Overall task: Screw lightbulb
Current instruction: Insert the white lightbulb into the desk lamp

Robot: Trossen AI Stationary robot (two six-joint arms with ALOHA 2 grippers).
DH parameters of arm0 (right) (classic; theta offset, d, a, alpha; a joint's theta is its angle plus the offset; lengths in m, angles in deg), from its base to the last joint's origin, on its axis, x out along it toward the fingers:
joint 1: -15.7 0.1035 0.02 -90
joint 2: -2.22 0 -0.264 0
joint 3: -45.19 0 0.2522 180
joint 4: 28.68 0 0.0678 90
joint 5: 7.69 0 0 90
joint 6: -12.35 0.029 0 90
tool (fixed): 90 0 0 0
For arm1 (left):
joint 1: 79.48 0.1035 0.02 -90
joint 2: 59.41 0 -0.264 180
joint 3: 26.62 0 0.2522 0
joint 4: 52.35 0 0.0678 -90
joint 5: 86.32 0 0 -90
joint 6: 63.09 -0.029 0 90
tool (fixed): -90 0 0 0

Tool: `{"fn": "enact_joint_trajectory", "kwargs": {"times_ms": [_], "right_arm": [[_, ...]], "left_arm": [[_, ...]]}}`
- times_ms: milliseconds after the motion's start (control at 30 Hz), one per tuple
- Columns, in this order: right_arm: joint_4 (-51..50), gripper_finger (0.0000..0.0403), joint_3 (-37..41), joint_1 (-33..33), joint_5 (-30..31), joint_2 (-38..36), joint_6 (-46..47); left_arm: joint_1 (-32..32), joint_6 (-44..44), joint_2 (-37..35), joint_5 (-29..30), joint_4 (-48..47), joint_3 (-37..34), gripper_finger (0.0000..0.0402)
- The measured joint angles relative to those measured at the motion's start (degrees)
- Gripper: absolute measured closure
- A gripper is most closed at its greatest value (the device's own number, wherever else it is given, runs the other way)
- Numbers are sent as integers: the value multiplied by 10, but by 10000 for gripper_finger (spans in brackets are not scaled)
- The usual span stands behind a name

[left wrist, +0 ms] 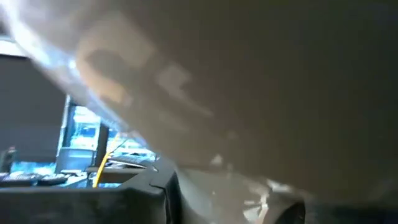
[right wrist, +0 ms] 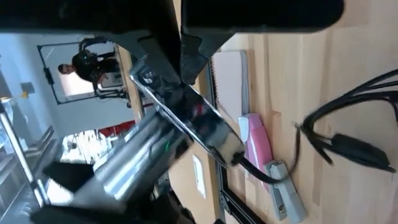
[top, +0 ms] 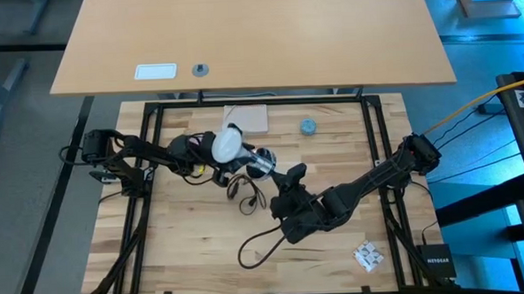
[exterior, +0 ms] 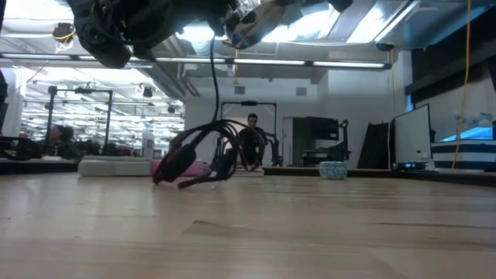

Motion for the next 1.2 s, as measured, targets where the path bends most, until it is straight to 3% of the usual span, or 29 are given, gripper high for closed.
{"fn": "enact_joint_trajectory", "kwargs": {"times_ms": [400, 567, 800, 1000, 1200], "right_arm": [[-51, 402, -2, -21, 46, -2, 64], [-60, 403, -2, -42, -5, -2, 56], [-158, 403, -2, -42, -27, -2, 23], [-251, 403, -1, -18, -98, -2, -22], [-280, 400, -1, -14, -247, -1, -5]], "left_arm": [[-5, 18, 4, -177, -19, -1, 252], [-5, 23, 3, -175, -12, -1, 252], [-3, 41, 3, -251, -11, -1, 252], [-7, 44, 3, -354, -21, -1, 252], [-12, 35, 3, -336, -64, -1, 252]]}}
